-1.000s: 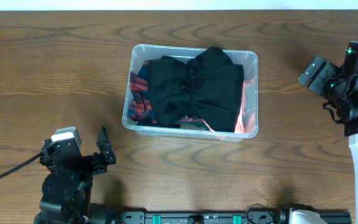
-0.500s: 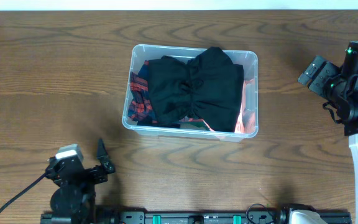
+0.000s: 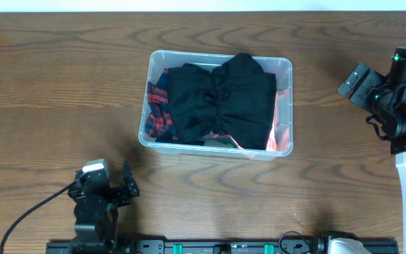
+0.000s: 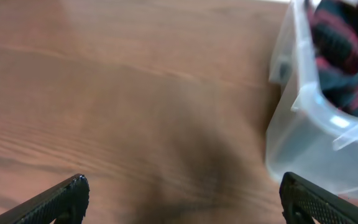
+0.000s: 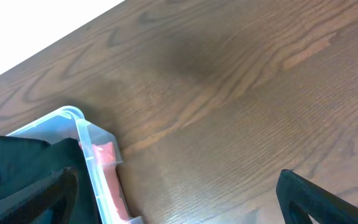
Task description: Pack container
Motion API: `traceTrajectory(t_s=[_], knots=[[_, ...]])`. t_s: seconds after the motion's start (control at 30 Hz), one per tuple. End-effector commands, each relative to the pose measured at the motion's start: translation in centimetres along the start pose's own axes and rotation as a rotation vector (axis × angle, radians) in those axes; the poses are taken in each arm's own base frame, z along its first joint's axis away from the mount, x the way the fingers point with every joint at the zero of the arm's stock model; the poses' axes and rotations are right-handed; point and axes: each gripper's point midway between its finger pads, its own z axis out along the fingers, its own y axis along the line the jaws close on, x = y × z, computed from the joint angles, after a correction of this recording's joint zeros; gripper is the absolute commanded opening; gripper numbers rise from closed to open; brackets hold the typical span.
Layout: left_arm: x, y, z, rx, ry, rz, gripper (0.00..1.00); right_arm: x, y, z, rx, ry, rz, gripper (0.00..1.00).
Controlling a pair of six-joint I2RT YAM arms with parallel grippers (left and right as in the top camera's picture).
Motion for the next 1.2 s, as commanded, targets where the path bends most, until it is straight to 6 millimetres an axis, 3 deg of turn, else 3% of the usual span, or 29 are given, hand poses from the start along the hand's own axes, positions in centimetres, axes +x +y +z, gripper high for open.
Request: traceTrajectory(t_s=[0.0,0.23,1.17], knots=[[0.5,-0.2,0.6,0.011,-0.001,0.009,0.98,-0.4,-0.3,-0.2,0.009,-0.013,0.001,0.99],[3.0,0.0,1.7,0.001,0.059,0.022,0.98,-0.4,-0.3,-0.2,0.009,-0.013,0.001,0.99],[2.9,-0.1,1.7,0.001,0.056,0.022,0.98,-0.4,-0.3,-0.2,0.009,-0.013,0.001,0.99]])
